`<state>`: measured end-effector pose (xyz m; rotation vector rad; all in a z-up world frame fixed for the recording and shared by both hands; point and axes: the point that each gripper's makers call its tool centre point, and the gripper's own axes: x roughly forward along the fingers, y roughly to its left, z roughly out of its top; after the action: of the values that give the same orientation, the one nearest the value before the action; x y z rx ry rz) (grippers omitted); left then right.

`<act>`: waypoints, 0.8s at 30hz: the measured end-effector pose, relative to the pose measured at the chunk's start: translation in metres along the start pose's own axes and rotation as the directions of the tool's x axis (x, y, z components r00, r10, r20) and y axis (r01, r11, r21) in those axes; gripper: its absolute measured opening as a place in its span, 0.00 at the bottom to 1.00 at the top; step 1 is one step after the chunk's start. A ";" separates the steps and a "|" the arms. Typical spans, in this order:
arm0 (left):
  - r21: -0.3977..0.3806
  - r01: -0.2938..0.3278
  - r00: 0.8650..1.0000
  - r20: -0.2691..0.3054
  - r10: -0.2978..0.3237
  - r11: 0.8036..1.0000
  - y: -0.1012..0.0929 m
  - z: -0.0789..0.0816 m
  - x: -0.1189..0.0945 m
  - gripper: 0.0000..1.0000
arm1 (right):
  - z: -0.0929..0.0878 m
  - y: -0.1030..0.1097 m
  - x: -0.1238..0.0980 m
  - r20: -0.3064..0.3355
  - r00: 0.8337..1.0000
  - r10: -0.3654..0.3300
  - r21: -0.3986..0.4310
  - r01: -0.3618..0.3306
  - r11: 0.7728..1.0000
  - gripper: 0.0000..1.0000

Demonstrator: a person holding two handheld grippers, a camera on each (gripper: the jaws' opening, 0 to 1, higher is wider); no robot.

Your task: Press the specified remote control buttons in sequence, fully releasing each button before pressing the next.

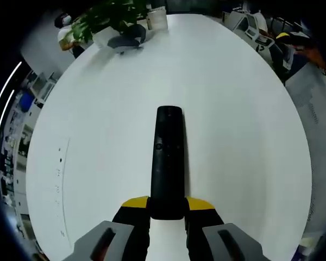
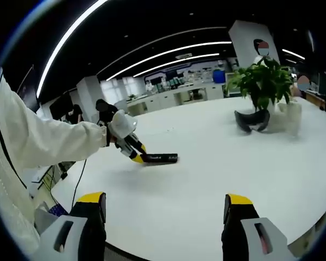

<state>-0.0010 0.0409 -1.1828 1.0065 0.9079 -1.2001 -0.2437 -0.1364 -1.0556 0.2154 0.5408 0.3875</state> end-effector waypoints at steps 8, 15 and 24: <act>0.004 -0.006 0.999 -0.044 0.006 1.000 0.030 -0.009 0.009 0.21 | -0.005 -0.003 0.003 -0.035 0.999 -0.012 -0.004 0.012 1.000 0.89; 0.012 -0.003 0.998 -0.069 0.004 1.000 0.044 -0.009 0.013 0.22 | -0.006 -0.007 0.008 -0.051 0.999 -0.011 0.004 0.011 1.000 0.88; 0.011 0.049 0.996 -0.080 -0.048 0.999 0.046 -0.006 0.013 0.22 | -0.011 -0.010 0.009 -0.060 0.998 -0.016 0.028 0.018 0.999 0.88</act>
<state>0.0462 0.0462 -1.1905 1.0540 0.9925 -1.2147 -0.2390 -0.1408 -1.0717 0.2276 0.6066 0.3706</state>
